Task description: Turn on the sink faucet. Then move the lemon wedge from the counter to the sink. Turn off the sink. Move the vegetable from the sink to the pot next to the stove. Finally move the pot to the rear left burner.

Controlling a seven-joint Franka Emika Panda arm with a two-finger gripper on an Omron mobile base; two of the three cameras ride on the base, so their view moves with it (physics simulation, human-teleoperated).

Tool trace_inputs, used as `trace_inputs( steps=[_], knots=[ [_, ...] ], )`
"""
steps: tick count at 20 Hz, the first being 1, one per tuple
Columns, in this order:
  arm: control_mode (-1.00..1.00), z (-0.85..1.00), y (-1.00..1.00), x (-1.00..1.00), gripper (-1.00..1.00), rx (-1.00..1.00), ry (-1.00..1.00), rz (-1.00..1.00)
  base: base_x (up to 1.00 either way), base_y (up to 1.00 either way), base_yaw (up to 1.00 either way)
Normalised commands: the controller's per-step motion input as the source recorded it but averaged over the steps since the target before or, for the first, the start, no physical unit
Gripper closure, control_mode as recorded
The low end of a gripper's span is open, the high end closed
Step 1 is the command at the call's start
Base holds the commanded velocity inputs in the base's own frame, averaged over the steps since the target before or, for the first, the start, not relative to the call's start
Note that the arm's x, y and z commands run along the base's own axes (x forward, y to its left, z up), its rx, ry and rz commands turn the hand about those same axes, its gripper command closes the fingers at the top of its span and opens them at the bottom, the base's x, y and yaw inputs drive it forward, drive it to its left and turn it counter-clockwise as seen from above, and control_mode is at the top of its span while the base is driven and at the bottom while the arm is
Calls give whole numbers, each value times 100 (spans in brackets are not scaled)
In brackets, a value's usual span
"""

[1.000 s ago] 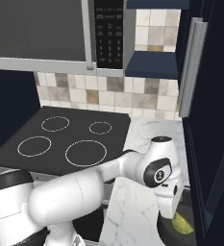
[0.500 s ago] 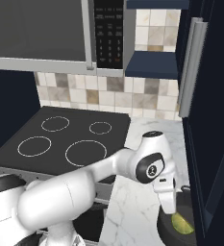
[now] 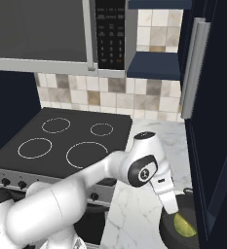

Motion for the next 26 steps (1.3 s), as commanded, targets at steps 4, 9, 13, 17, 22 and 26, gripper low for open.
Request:
trace_inputs(
  steps=[4,9,13,17,22,26],
  knots=[
    [-100,0,31,3,-100,3,0,19,0,0,0],
    [-100,0,20,11,-100,4,0,17,0,0,0],
    [-100,-9,-14,5,-100,4,0,2,0,0,0],
    [-100,-13,-9,14,-100,2,2,2,0,0,0],
    [-100,-13,0,21,-100,0,6,5,0,0,0],
    [-100,-19,0,22,-100,0,8,8,0,0,0]
  ],
)
